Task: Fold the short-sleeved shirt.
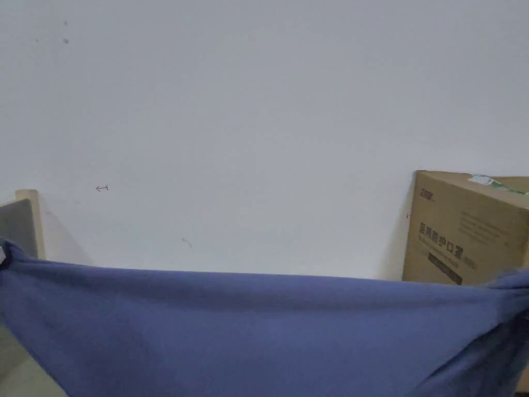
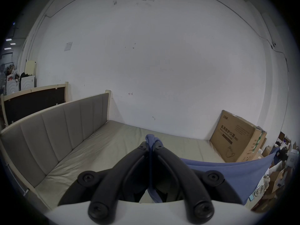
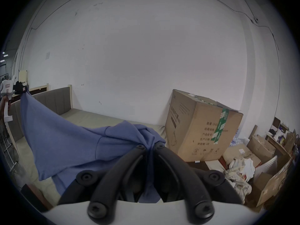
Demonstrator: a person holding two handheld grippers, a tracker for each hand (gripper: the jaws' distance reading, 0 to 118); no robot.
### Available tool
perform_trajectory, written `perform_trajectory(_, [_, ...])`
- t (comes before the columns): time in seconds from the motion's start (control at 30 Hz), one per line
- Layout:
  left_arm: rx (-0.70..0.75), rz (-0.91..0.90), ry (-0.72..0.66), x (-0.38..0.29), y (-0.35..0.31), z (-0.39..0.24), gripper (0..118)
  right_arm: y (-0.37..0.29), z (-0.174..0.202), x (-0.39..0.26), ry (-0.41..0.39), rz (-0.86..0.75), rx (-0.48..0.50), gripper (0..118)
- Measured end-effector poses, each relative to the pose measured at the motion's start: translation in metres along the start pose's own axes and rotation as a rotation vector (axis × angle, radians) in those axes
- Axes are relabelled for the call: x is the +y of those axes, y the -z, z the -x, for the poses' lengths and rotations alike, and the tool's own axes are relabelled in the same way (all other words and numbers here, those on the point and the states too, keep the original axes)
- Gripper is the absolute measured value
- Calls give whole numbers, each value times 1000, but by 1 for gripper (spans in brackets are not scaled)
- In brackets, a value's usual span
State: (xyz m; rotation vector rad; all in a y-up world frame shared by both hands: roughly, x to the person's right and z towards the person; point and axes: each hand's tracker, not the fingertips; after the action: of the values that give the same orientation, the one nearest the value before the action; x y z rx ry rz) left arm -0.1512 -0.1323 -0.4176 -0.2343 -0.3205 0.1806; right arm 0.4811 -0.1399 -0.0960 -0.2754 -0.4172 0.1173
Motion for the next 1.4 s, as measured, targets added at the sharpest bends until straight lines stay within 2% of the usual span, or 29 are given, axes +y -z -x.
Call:
perform_trajectory(0.17, [24, 12, 13, 12, 58, -30, 2, 77, 6, 36, 21, -25, -23, 4])
perform_trajectory(0.27, [34, -10, -24, 25, 95, -34, 2, 113, 7, 62, -11, -96, -80, 4])
perform_trajectory(0.37, [44, -25, -30, 31, 126, -42, 2, 135, 1, 80, 58, -161, -96, 4])
perform_trajectory(0.43, [51, -35, 8, 28, 139, -53, 2, 148, -2, 84, 57, -171, -107, 4])
perform_trajectory(0.5, [47, -38, 12, 21, 155, -57, 2, 163, -2, 80, 21, -186, -120, 4])
perform_trajectory(0.63, [40, 24, -13, -14, 186, -58, 2, 194, -13, 46, 35, -166, -99, 4])
perform_trajectory(0.73, [53, 105, 54, -69, 202, -57, 2, 204, 0, -8, 14, -76, -73, 4])
perform_trajectory(0.83, [57, 201, 34, -132, 206, -48, 2, 212, 2, -75, 24, 10, -5, 4])
perform_trajectory(0.97, [53, 309, 69, -211, 185, -37, 2, 192, 4, -162, 6, 126, 47, 4])
perform_trajectory(1.1, [48, 384, 104, -265, 152, -20, 2, 143, 7, -220, 32, 198, 94, 4])
perform_trajectory(1.4, [51, 411, -31, -291, 24, 5, 2, -5, 5, -256, 87, 223, 114, 4])
